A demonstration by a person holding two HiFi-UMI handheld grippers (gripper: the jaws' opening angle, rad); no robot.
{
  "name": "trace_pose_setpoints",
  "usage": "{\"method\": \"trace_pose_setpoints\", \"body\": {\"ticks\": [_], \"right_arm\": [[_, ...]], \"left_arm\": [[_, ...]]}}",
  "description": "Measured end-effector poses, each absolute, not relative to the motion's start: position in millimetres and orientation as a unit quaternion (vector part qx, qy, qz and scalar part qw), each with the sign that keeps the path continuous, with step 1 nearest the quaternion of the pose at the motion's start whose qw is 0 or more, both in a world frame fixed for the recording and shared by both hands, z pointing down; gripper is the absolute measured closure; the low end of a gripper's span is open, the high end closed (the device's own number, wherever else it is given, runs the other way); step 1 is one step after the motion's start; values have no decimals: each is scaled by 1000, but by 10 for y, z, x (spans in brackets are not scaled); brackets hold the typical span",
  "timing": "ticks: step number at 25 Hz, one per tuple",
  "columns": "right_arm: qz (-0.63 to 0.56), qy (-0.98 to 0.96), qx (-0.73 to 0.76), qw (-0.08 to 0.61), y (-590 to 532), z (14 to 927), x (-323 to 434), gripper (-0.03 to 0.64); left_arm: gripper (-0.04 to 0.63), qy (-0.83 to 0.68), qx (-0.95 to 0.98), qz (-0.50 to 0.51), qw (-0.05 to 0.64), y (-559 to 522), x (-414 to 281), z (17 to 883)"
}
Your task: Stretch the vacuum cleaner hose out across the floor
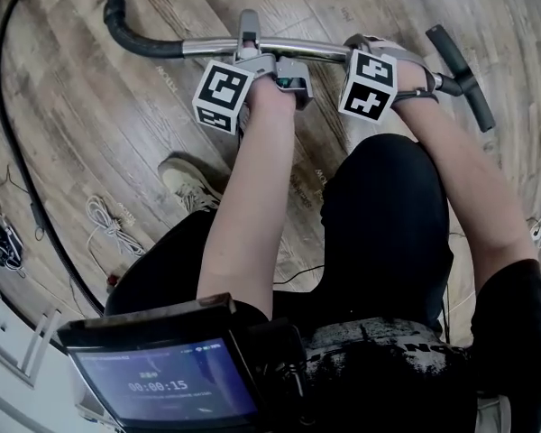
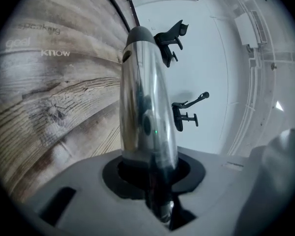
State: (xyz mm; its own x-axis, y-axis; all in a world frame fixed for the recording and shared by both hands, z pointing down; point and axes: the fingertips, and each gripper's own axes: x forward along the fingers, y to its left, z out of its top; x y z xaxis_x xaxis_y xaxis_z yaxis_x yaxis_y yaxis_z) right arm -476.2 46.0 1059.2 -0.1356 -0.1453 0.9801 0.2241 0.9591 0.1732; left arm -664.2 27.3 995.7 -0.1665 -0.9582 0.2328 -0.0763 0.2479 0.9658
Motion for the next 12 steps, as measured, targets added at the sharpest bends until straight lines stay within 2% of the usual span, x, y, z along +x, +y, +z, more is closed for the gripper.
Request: {"method": "trace_pose_setpoints", "body": {"ticks": [7, 12], "right_arm": [[-93, -750, -35, 654, 710, 10233, -4972, 561], [-47, -754, -59, 652, 1105, 9338, -5095, 561]], "left_arm": [[516, -617, 421, -413, 522, 360, -6815, 9594], [514, -631, 414, -388, 529, 622, -6943, 8705]]}}
